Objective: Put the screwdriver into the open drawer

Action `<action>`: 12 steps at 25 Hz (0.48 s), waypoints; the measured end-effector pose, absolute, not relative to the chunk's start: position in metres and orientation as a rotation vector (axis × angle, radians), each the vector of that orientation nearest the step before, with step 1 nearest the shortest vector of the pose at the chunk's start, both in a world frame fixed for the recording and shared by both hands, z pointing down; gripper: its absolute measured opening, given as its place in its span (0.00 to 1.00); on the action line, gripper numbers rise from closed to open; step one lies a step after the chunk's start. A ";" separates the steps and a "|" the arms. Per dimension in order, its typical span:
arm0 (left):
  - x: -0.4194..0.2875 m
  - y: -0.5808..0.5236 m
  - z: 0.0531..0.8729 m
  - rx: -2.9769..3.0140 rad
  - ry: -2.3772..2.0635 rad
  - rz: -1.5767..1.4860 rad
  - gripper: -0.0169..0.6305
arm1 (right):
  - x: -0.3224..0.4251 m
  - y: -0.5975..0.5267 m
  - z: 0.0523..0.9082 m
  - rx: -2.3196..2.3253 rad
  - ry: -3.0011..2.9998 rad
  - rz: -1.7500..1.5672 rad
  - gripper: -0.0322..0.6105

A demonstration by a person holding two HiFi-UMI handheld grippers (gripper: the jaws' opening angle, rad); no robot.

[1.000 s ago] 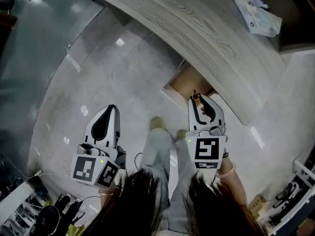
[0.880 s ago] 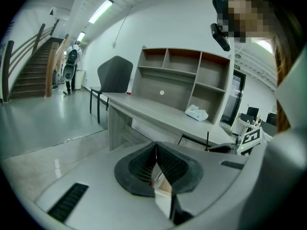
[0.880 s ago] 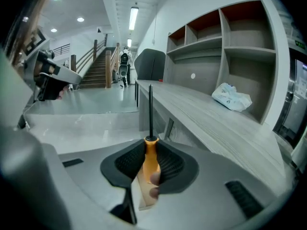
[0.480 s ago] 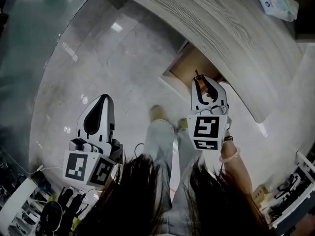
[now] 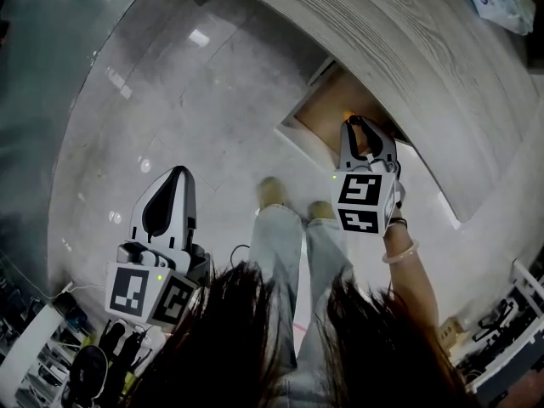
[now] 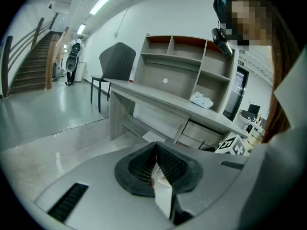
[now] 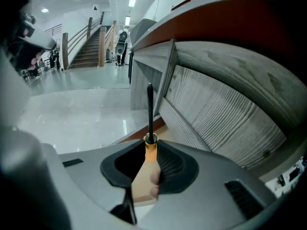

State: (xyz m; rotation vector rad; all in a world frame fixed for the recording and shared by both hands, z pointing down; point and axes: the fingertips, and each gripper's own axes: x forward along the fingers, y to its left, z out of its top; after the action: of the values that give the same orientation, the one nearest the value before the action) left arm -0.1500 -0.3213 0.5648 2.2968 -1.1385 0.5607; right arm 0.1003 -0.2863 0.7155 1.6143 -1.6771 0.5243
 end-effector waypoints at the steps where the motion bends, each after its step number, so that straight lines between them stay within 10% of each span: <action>1: -0.150 -0.321 0.568 2.297 -1.132 0.567 0.05 | 0.102 -0.287 0.720 1.612 -1.669 0.524 0.19; 12: -0.143 -0.319 0.594 2.261 -1.115 0.573 0.05 | 0.122 -0.276 0.752 1.556 -1.546 0.565 0.19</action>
State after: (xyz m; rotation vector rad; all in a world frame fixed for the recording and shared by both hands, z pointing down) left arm -0.1428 -0.3187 0.5938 2.2613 -1.1148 0.5734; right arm 0.1215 -0.2763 0.7515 1.5559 -1.5464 0.5654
